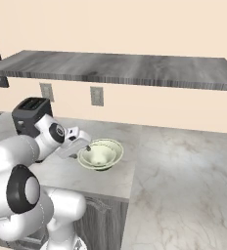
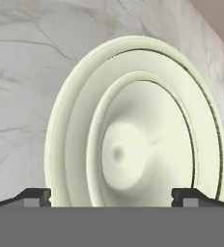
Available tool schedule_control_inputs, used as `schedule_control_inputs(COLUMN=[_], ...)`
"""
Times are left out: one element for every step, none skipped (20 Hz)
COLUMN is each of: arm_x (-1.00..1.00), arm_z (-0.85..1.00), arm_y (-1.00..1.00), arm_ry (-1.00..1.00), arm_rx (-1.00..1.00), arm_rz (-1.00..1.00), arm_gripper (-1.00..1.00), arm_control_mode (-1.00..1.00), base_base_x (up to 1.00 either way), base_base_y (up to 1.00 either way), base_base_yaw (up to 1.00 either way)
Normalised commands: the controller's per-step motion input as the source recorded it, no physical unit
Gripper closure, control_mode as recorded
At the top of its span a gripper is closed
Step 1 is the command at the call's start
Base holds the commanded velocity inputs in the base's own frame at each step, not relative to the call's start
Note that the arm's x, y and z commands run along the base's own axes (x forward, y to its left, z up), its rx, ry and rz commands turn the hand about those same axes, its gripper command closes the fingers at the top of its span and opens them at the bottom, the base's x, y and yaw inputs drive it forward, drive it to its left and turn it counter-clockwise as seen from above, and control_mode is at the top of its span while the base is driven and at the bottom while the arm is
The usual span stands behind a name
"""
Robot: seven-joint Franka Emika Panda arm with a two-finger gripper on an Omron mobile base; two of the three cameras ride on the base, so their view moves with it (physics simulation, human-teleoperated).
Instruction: Pick up the bowls on the counter and stack them on top of one another in the open cabinet. Place the smaller bowl on top of the larger bowl.
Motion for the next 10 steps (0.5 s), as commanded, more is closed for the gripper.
schedule_control_inputs(arm_x=[0.00,0.00,0.00,0.00,0.00,0.00,0.00,0.00,0.00,0.00], arm_z=[-0.16,-0.03,0.00,0.00,0.00,0.00,0.00,0.00,0.00,0.00], arm_y=[0.00,0.00,0.00,0.00,0.00,0.00,0.00,0.00,0.00,0.00], arm_ry=[0.00,0.00,0.00,0.00,0.00,0.00,0.00,0.01,0.02,0.03], arm_rx=[-0.05,-0.04,-0.02,-0.02,-0.01,0.00,0.00,0.00,0.00,0.00], arm_rz=[0.00,0.00,0.00,0.00,0.00,0.00,-0.01,-0.01,-0.01,-0.01], arm_gripper=[-1.00,-1.00,-1.00,-1.00,-1.00,-1.00,-1.00,-1.00,-1.00,-1.00], arm_control_mode=[-1.00,-1.00,-1.00,-1.00,-1.00,-1.00,-1.00,-1.00,-1.00,-1.00], base_base_x=[0.00,0.00,0.00,0.00,0.00,0.00,0.00,0.00,0.00,0.00], base_base_y=[0.00,0.00,0.00,0.00,0.00,0.00,0.00,0.00,0.00,0.00], base_base_yaw=[0.00,0.00,0.00,0.00,0.00,0.00,0.00,0.00,0.00,0.00])
